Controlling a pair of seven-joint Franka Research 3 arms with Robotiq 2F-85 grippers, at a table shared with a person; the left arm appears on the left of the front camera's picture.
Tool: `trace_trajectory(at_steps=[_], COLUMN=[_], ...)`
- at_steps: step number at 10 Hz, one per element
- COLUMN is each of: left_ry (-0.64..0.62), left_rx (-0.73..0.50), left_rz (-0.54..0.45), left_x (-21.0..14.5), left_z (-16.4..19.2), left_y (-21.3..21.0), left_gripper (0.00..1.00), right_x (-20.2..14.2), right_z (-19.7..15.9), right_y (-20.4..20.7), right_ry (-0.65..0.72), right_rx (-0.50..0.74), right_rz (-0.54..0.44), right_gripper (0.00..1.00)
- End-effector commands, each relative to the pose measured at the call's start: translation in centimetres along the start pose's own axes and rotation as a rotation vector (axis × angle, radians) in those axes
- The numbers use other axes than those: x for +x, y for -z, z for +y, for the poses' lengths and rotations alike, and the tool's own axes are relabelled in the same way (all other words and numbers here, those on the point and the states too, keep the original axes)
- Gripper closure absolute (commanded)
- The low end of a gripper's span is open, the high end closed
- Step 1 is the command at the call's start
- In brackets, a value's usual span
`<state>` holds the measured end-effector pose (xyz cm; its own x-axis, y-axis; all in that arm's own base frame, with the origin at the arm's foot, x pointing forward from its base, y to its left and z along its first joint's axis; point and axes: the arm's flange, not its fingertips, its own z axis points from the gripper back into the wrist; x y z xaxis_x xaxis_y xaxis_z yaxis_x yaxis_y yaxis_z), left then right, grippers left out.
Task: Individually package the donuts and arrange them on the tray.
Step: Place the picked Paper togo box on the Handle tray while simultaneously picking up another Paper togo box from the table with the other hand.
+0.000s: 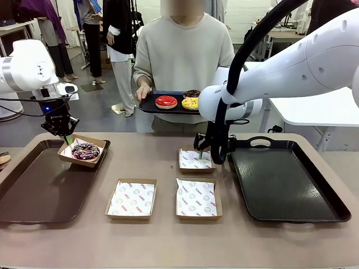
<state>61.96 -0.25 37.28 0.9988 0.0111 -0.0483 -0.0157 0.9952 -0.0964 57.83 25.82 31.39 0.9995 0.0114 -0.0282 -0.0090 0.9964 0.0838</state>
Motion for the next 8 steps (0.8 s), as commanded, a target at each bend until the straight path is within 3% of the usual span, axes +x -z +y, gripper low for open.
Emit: trace_trajectory(at_steps=[1,7,8], left_ry=[-0.028,-0.005,-0.002], left_rx=[0.021,0.06,0.062], left_rz=[0.025,0.008,0.008], left_x=[1.73,2.03,1.93], left_z=[-0.43,-0.53,-0.57], left_y=[0.22,0.73,0.72], left_gripper=[0.99,0.99,0.99], right_x=[0.71,1.12,1.08], right_z=[0.27,0.5,0.44], right_y=[0.33,0.9,0.94], right_ry=[-0.017,-0.019,-0.033], right_rx=[-0.013,-0.009,-0.003], right_rz=[-0.014,-0.007,-0.01], right_gripper=[0.0,0.0,0.3])
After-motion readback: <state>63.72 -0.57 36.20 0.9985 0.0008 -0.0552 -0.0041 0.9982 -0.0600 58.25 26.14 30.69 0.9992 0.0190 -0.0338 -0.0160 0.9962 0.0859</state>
